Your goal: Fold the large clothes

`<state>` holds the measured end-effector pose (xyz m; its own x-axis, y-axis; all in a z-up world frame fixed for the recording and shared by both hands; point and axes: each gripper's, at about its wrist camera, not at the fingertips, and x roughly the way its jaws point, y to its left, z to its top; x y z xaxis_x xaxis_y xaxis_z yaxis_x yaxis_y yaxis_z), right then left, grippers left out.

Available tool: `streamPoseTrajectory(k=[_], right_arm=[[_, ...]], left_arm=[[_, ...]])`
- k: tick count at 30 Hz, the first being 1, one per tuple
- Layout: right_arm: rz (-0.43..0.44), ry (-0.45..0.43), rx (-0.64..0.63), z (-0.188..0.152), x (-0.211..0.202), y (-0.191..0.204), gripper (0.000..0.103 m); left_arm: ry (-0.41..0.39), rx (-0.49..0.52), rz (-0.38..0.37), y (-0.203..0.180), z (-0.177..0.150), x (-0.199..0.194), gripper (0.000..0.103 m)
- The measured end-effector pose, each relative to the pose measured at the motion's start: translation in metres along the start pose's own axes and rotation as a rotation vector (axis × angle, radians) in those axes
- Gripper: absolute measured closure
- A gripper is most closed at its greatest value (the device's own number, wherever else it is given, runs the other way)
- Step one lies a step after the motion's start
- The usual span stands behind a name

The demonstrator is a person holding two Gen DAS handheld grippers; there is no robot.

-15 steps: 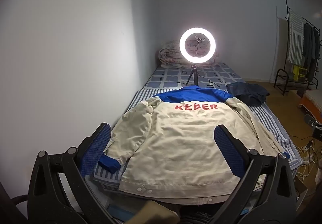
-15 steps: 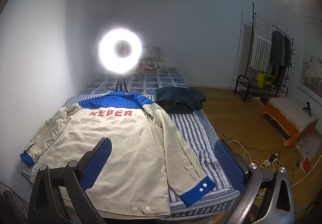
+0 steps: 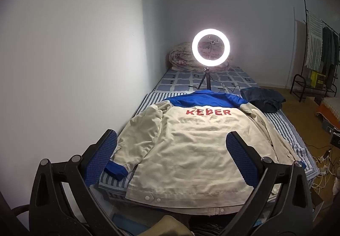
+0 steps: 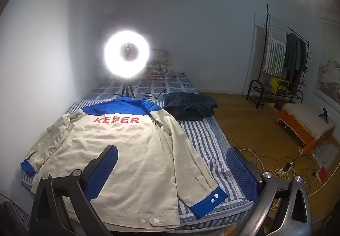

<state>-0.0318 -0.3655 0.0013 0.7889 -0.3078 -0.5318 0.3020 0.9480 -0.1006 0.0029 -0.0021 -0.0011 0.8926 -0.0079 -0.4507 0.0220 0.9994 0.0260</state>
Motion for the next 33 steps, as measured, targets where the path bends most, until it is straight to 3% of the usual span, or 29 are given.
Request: streamPoseTrajectory(k=[33], right_arm=[[-0.013, -0.029, -0.013, 0.001, -0.010, 0.001, 0.000]], left_arm=[[-0.039, -0.020, 0.001, 0.007, 0.004, -0.020, 0.000]])
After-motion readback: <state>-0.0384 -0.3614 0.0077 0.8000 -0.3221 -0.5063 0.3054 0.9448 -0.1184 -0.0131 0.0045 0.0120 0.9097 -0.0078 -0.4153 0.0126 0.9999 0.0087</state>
